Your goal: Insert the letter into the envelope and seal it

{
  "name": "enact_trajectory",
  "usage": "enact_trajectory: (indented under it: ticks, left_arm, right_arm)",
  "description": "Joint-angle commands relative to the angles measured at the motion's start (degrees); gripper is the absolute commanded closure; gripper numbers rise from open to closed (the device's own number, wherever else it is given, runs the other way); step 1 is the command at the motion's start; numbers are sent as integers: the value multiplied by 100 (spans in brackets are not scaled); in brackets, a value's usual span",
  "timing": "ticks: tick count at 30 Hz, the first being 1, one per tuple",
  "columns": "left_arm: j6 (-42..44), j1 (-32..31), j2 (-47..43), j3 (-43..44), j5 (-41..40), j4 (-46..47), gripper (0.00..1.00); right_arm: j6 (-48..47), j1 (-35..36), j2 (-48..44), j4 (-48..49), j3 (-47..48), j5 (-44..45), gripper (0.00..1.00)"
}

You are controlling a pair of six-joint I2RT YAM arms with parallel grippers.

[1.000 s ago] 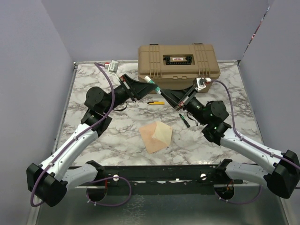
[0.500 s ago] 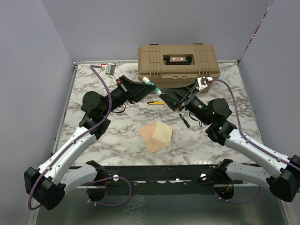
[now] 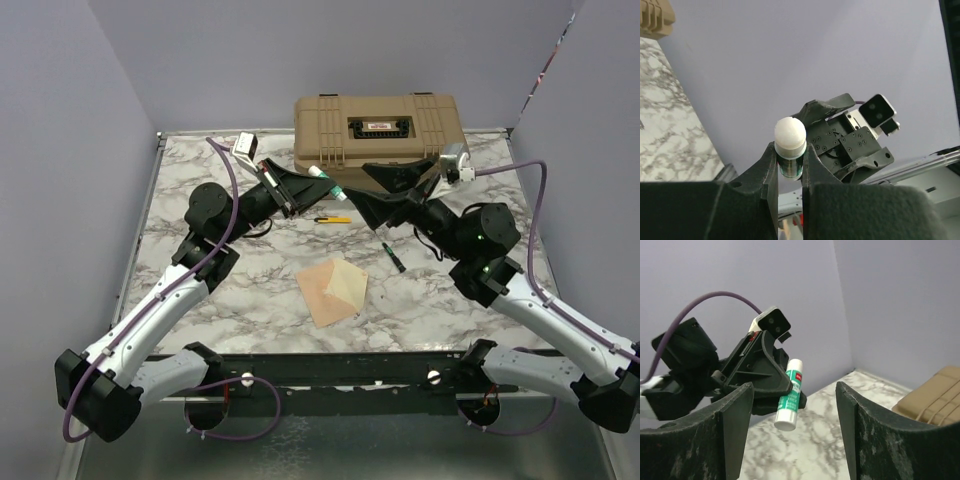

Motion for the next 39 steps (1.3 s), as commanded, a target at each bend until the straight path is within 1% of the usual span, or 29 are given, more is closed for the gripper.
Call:
enact_trajectory:
  ticks: [1, 6, 11, 14, 15, 17, 20, 21, 25, 29, 31, 34, 35, 37, 39]
  left_arm:
    - [-955, -9, 16, 193, -61, 63, 100]
    - [-1229, -9, 45, 137, -107, 123, 100]
    - [-1364, 19, -19, -60, -268, 286, 100]
    - [-1485, 100, -56, -174, -234, 441, 100]
    - [-1494, 119, -57, -184, -222, 469, 100]
    - [-1486, 133, -57, -162, -190, 478, 100]
    - [-1461, 138, -32, -96, -140, 486, 100]
    - [-1461, 140, -23, -77, -118, 486, 100]
    - [-1456, 140, -25, -62, -62, 495, 100]
    - [-1478, 140, -39, -105, -42, 500, 100]
    - [-1478, 140, -44, -115, -28, 507, 100]
    - [-1368, 139, -50, -69, 10, 517, 100]
    - [-1343, 140, -49, -63, 24, 501, 97]
    - [-1294, 139, -49, -77, 56, 491, 87]
    - [-1257, 148, -49, -103, 89, 446, 71]
  right_arm:
    - [-1847, 101, 308, -167, 536, -118, 30]
    - [-2264, 265, 631, -146, 757, -343, 29]
    - [-2996, 601, 759, -730, 862, -209, 30]
    - [-3148, 620, 656, -847, 709, -147, 30]
    - [-3156, 626, 611, -817, 656, -118, 31]
    - [-3197, 623, 572, -775, 565, -96, 38]
    - [-3287, 625, 552, -771, 549, -95, 55]
    - [-3301, 621, 545, -768, 541, -100, 58]
    - [-3395, 625, 582, -761, 539, -36, 57]
    - [-3395, 623, 583, -498, 483, 7, 57]
    - [-3405, 624, 614, -464, 493, 5, 63]
    - [-3390, 622, 620, -407, 477, 26, 77]
    - [-3369, 623, 582, -333, 421, 49, 82]
    - [-3351, 620, 486, -137, 278, 142, 89]
    - [-3292, 620, 389, -116, 223, 250, 93]
